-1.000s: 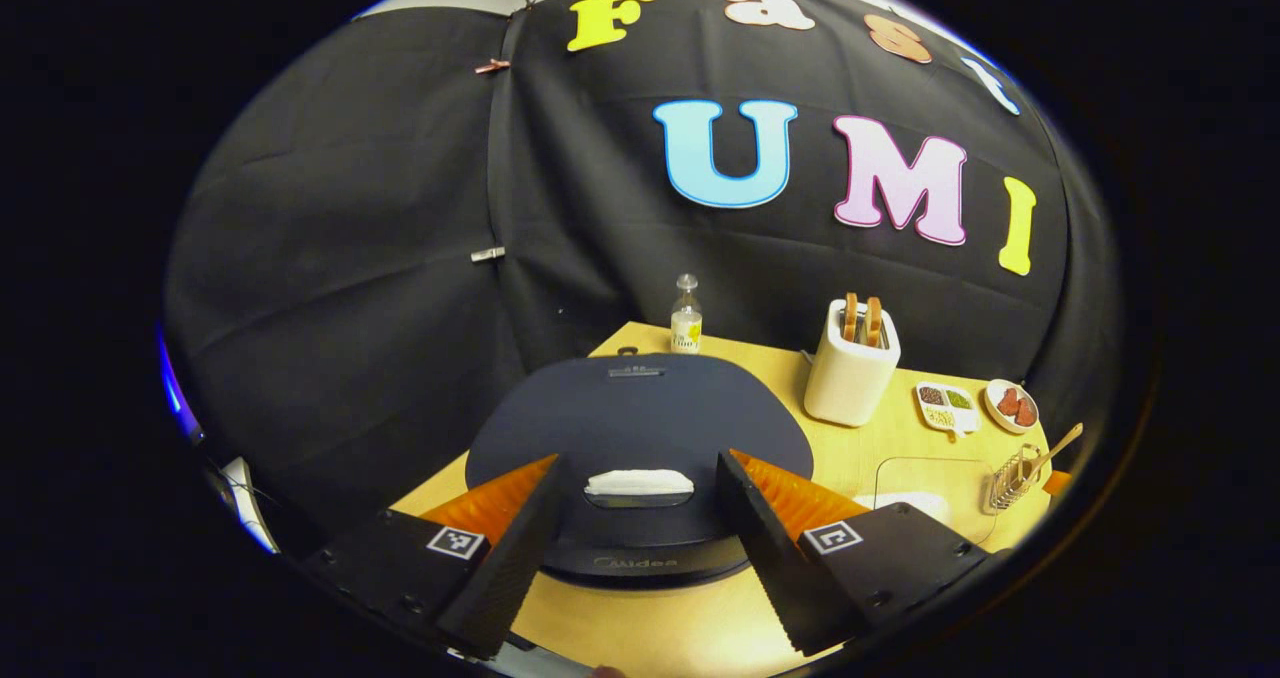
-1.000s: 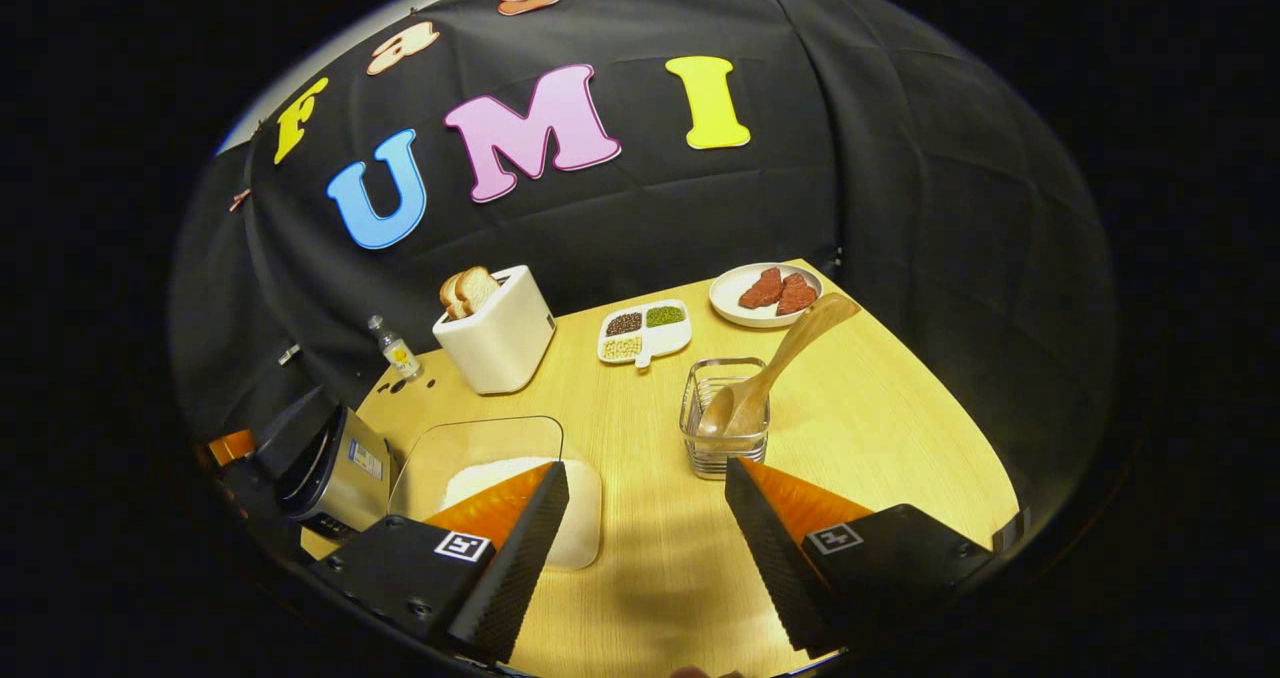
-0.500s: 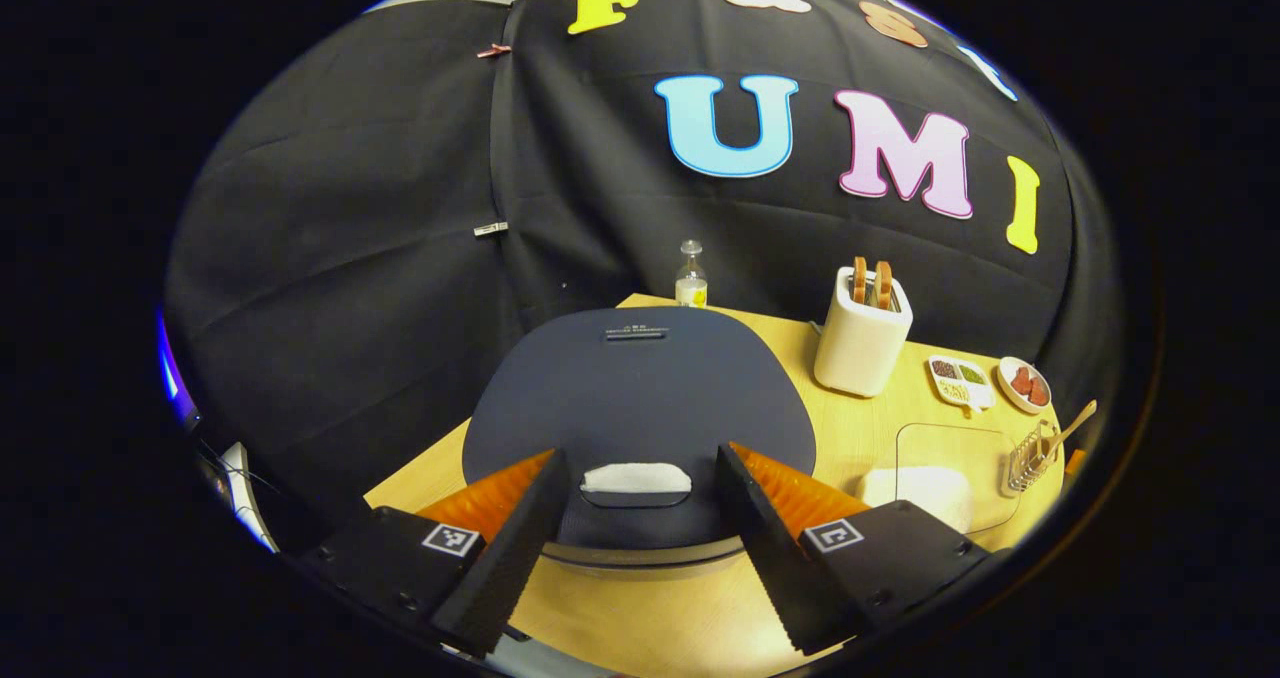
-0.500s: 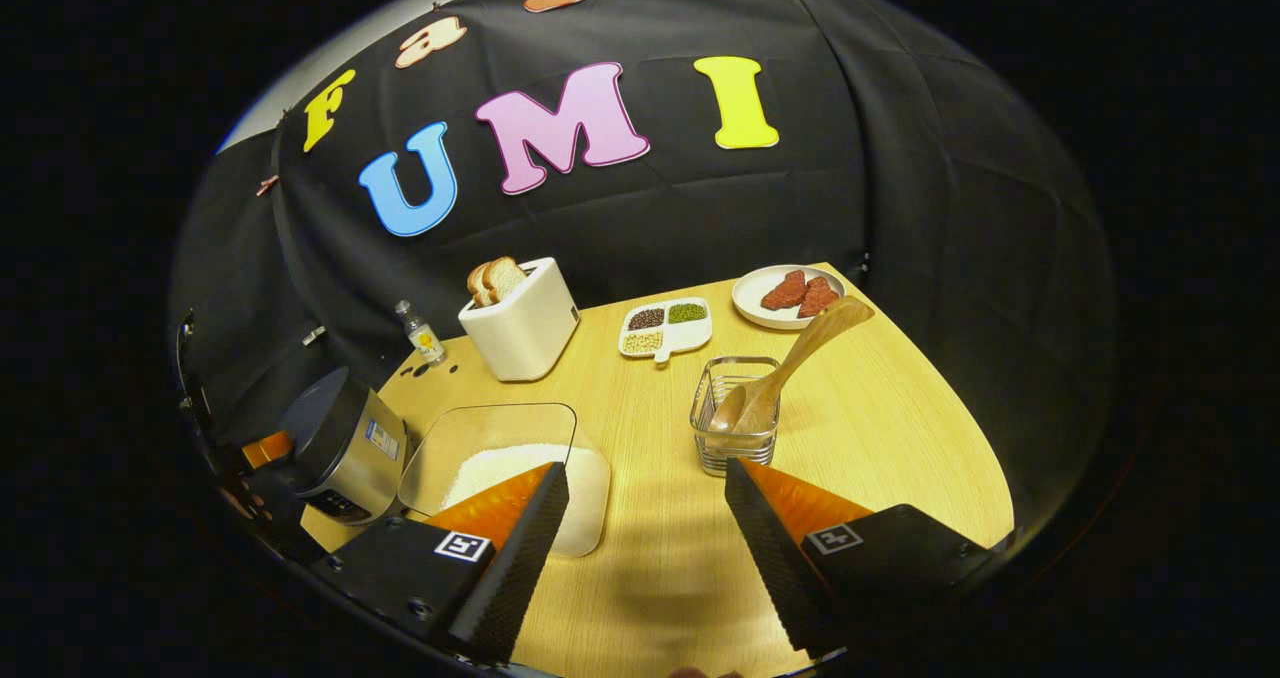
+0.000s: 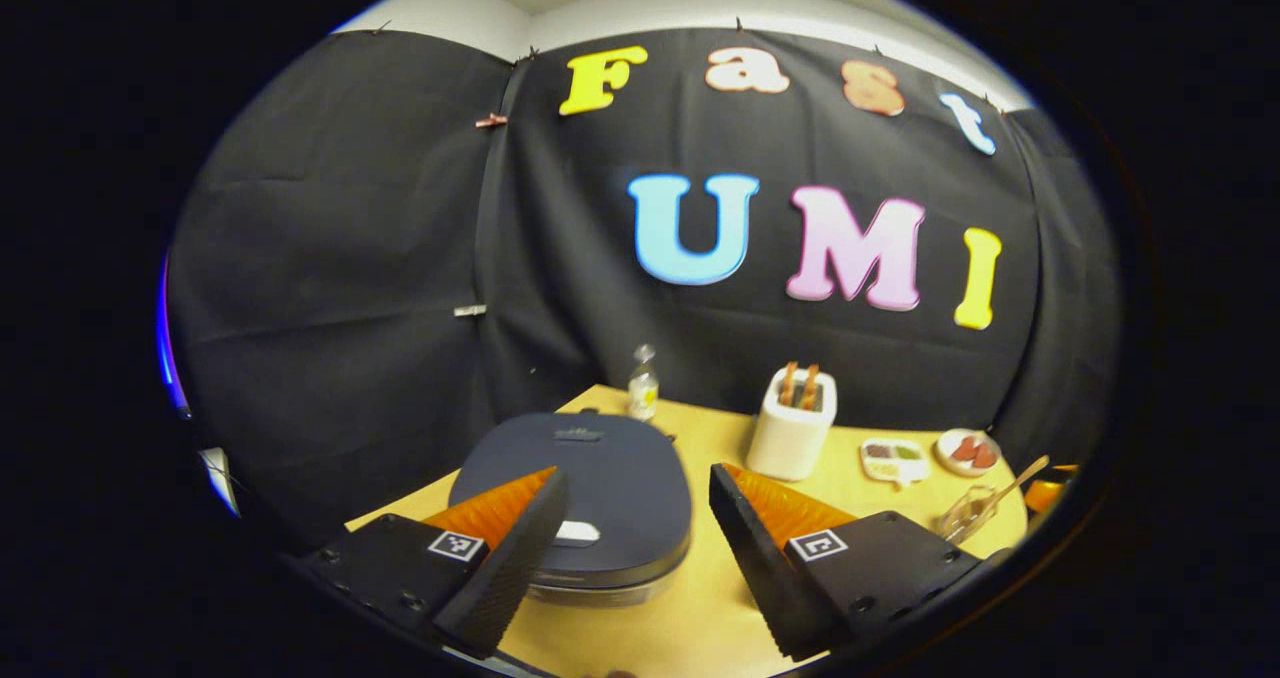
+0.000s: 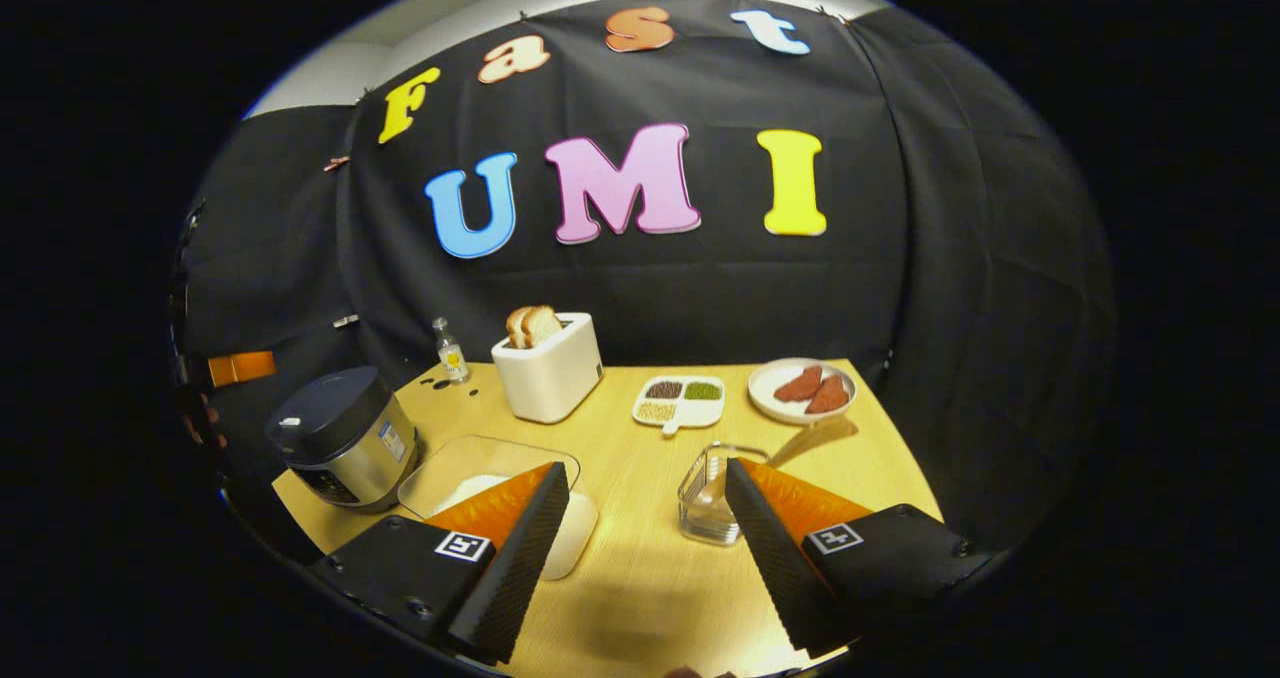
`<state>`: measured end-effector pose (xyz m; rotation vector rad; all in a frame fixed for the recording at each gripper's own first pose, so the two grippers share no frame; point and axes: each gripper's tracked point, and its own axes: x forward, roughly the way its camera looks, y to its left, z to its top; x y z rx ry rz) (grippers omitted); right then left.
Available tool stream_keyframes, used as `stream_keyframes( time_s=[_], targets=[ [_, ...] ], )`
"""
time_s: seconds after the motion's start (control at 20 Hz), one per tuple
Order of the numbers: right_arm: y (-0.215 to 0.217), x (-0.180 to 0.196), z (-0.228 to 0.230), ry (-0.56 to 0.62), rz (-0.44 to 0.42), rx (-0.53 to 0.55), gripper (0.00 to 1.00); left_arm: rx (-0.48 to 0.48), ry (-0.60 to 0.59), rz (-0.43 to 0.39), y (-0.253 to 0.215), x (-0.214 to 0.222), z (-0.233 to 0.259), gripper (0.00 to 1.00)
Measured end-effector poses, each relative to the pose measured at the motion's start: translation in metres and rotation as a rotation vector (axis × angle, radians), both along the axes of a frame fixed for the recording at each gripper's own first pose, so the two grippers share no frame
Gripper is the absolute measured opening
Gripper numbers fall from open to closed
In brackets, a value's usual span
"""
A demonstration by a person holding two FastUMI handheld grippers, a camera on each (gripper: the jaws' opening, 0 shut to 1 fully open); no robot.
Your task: Close the left gripper, press the button to open the rice cooker; take a wooden spoon from the chopstick holder with the right hand, scoop a spoonful of rice and pour it into the rice cooker, then put the wooden spoon back into the chopstick holder.
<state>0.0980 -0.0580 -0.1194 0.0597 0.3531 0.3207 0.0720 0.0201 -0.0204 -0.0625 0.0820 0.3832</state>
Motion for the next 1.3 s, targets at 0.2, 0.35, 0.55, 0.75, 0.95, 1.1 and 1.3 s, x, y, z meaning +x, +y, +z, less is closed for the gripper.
stream_keyframes(
  time_s=[0.2,0.35,0.55,0.75,0.95,1.1,1.3],
  targets=[
    [-0.003,-0.012,0.061,-0.119,-0.078,0.017,0.98,0.176,-0.058,-0.105,-0.034,-0.023,0.045,0.95],
    [-0.004,-0.042,0.088,-0.194,-0.131,-0.015,0.98,0.145,-0.075,-0.216,-0.062,-0.043,0.048,0.95],
    [-0.006,-0.080,0.082,-0.229,-0.181,-0.113,0.98,0.087,-0.083,-0.273,-0.075,-0.078,0.039,0.97],
    [0.012,-0.096,0.074,-0.163,-0.205,-0.074,0.99,0.033,-0.072,-0.283,-0.069,-0.097,0.028,0.97],
    [0.023,-0.100,0.083,-0.169,-0.229,-0.056,0.99,0.015,-0.060,-0.267,-0.048,-0.102,0.023,0.96],
    [0.027,-0.102,0.081,-0.151,-0.244,-0.044,0.99,0.010,-0.052,-0.279,-0.043,-0.103,0.018,0.95],
    [0.026,-0.108,0.080,-0.144,-0.272,-0.039,0.99,0.036,-0.039,-0.301,-0.042,-0.105,0.011,0.95]
  ],
)
